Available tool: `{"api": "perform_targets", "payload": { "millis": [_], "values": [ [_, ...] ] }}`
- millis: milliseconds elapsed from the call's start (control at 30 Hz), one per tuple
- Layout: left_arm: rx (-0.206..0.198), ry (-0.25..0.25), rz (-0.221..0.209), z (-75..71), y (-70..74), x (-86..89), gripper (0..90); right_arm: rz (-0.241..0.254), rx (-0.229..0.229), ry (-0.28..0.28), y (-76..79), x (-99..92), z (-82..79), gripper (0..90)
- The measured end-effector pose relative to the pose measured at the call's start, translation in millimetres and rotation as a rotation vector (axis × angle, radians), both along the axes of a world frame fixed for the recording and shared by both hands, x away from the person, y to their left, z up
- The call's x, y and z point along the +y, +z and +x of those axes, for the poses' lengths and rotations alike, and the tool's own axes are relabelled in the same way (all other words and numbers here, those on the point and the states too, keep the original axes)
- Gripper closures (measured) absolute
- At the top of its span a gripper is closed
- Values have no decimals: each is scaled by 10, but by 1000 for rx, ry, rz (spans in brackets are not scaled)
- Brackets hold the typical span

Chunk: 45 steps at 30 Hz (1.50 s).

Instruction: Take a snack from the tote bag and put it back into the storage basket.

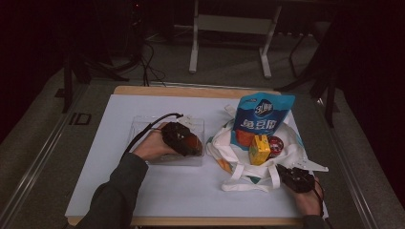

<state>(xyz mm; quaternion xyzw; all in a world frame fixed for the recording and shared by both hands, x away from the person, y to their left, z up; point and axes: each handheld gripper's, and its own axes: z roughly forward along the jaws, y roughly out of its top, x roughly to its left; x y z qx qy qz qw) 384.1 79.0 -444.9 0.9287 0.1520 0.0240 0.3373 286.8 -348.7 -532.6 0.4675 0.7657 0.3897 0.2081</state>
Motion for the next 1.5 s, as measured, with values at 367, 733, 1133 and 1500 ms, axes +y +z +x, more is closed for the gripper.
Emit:
{"api": "perform_targets", "payload": {
  "millis": [367, 733, 1133, 1500],
  "values": [
    [8, 17, -15, -17, -39, -64, 332, 1, 0, 0, 0, 0, 0, 812],
    [-79, 69, -96, -74, 50, -103, 342, -3, -1, -1, 0, 4, -1, 806],
    [-148, 99, -197, -176, 132, -251, 368, -3, -1, -1, 0, 4, 0, 804],
    [-205, 114, -217, -232, 165, -378, 366, 0, -1, 0, -2, 0, 3, 804]
  ]
}}
